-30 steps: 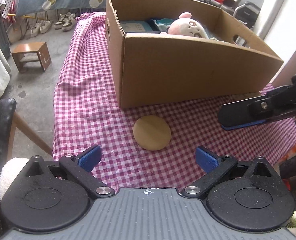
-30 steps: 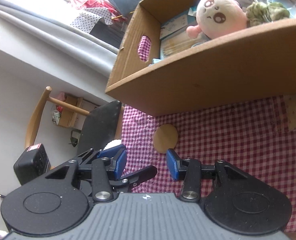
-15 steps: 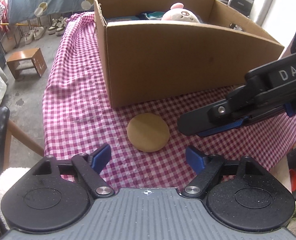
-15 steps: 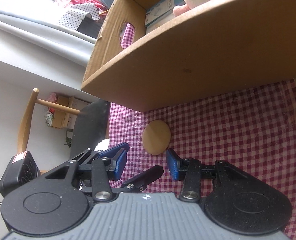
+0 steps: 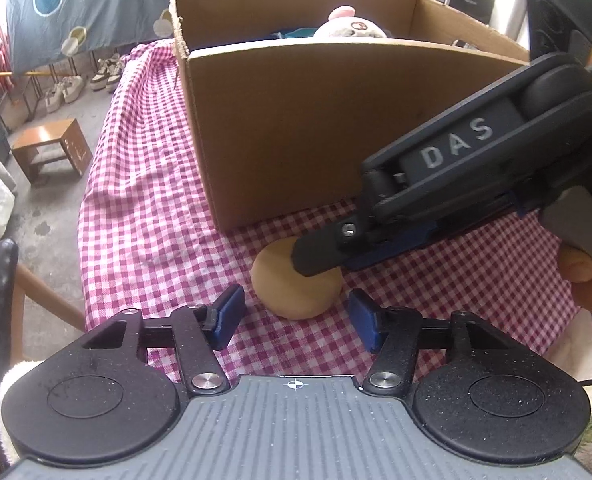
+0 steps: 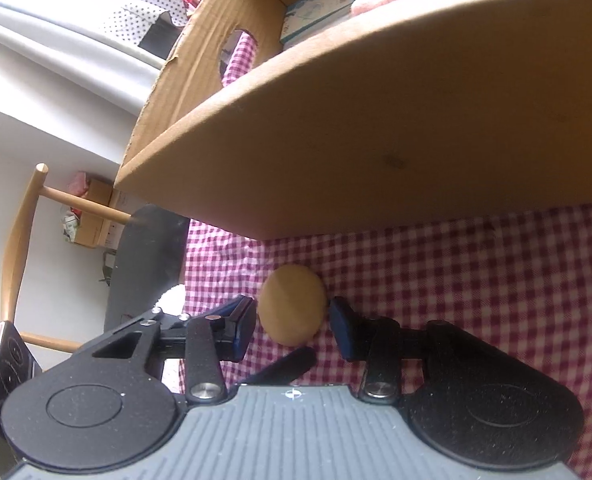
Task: Organize soft objects
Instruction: 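Push the tan pad against the box wall and pinch its edge with the right gripper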
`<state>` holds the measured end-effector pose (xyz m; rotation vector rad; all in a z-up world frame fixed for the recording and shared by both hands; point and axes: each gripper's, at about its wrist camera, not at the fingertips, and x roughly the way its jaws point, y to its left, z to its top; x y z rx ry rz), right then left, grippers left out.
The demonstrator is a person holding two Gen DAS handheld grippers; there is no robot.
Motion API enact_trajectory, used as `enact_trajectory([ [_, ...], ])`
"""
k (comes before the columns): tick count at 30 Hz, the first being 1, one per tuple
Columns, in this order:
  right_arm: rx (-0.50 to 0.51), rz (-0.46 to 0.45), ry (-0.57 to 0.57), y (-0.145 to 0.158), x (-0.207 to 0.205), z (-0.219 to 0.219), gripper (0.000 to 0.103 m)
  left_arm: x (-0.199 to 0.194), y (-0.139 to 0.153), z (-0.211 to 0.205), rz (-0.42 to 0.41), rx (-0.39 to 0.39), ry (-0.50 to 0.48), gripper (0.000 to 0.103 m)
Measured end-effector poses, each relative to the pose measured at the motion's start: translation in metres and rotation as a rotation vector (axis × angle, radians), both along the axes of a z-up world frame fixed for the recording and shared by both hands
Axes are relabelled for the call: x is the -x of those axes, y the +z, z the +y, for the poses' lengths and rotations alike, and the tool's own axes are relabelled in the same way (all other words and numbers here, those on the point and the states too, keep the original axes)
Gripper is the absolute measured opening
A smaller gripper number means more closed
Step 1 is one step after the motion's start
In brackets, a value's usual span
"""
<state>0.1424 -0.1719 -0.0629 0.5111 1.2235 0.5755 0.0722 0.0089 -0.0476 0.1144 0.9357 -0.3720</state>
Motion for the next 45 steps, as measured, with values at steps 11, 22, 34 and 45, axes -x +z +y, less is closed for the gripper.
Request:
enact_trajectory([
  [11,-0.172,0.005,0.002,0.0,0.0,-0.005,0.045,0.002,0.0,-0.001,-0.031,-0.015,0.01,0.04],
  [22,-0.17,0.044,-0.065,-0.009,-0.005,-0.007,0.043,-0.006,0.002,0.019,0.012,0.103,0.068,0.038],
  [34,-0.229,0.142,-0.117,-0.03,-0.01,-0.01,0.039,-0.012,0.0,0.032,0.029,0.162,0.073,0.037],
  [45,-0.208,0.11,-0.109,-0.024,-0.008,0.002,0.039,-0.012,0.001,0.03,0.005,0.104,0.038,0.044],
])
